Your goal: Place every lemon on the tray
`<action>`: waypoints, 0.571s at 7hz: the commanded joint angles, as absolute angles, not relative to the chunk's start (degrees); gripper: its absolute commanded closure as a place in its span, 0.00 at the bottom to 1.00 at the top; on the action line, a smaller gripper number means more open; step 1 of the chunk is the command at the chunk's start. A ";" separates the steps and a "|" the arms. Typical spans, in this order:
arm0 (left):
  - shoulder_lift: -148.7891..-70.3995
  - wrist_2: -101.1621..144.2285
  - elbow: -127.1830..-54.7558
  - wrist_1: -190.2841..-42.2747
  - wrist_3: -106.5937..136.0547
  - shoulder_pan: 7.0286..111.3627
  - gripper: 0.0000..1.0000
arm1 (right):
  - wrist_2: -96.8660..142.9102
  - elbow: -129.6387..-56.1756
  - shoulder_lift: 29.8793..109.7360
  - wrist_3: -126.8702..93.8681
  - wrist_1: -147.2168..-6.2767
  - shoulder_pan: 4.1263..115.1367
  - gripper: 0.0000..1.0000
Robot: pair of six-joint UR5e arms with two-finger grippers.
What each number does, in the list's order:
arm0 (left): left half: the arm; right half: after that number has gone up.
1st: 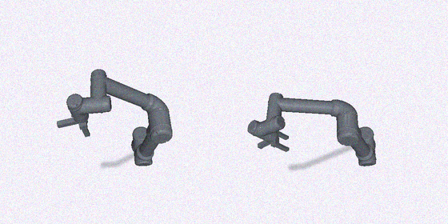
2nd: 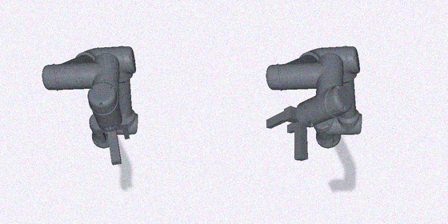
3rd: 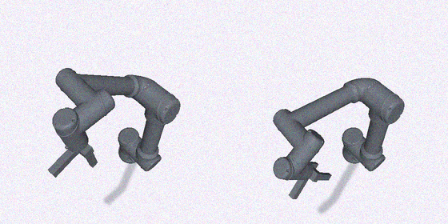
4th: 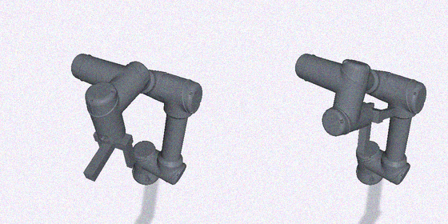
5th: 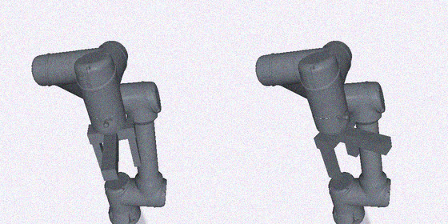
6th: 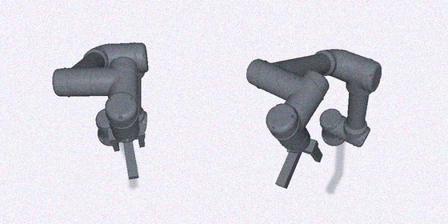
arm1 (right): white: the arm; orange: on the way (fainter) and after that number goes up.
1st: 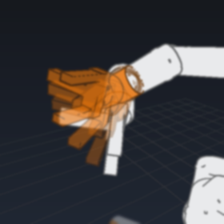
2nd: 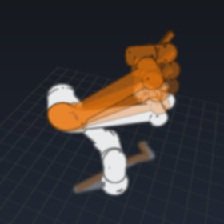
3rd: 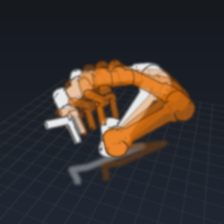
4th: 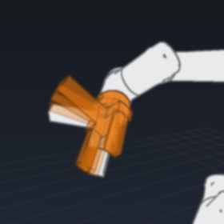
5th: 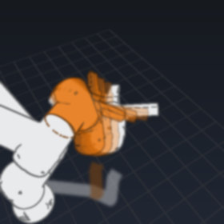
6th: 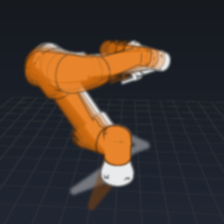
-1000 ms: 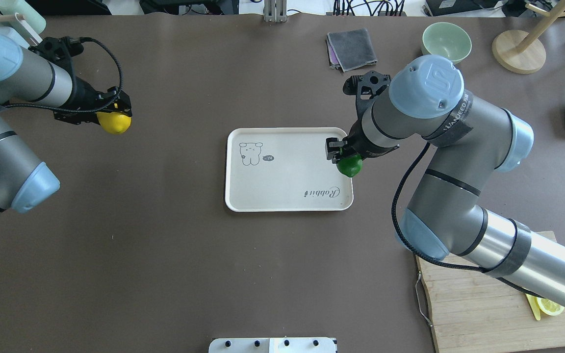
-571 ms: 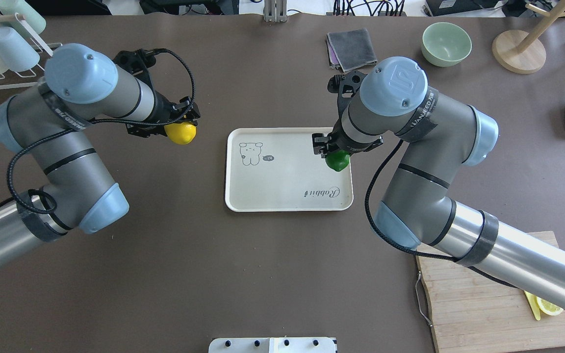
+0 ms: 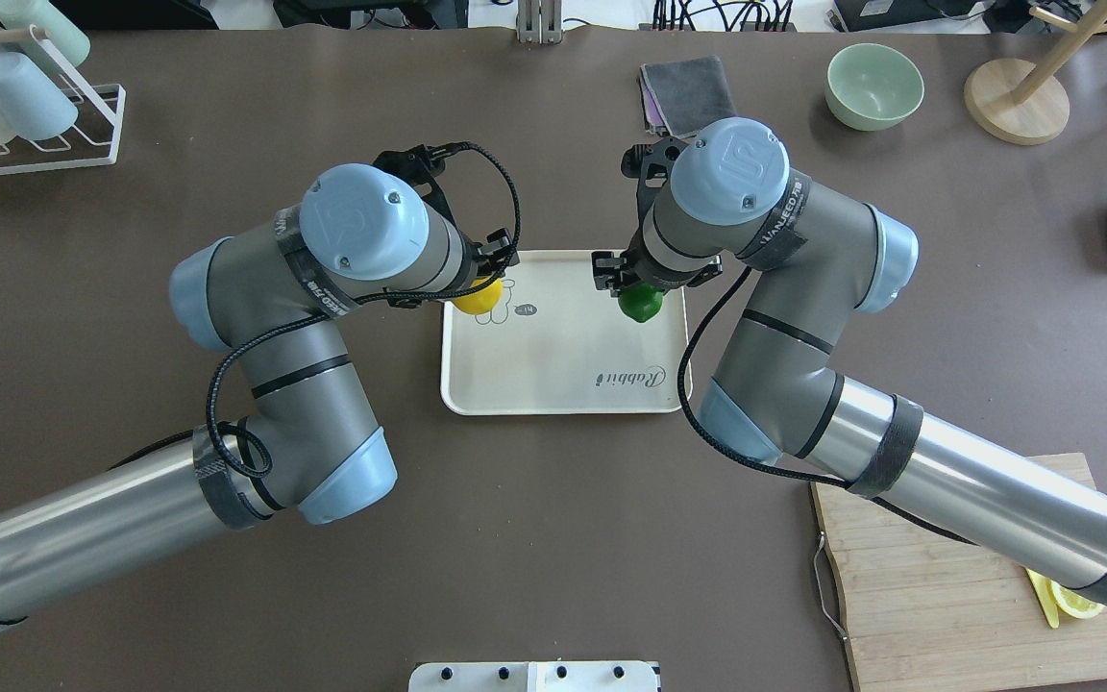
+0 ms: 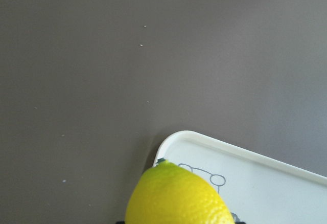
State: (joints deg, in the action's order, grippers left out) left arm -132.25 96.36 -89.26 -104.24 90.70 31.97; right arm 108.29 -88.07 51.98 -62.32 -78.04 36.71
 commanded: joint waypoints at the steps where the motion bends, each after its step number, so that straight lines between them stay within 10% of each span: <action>1: -134.21 94.83 -86.84 -104.50 91.49 30.33 1.00 | 108.28 -87.71 51.59 -63.97 -77.00 36.04 1.00; 4: -133.68 94.75 -85.78 -104.59 91.32 28.92 1.00 | 108.28 -87.63 51.94 -64.34 -76.99 35.25 1.00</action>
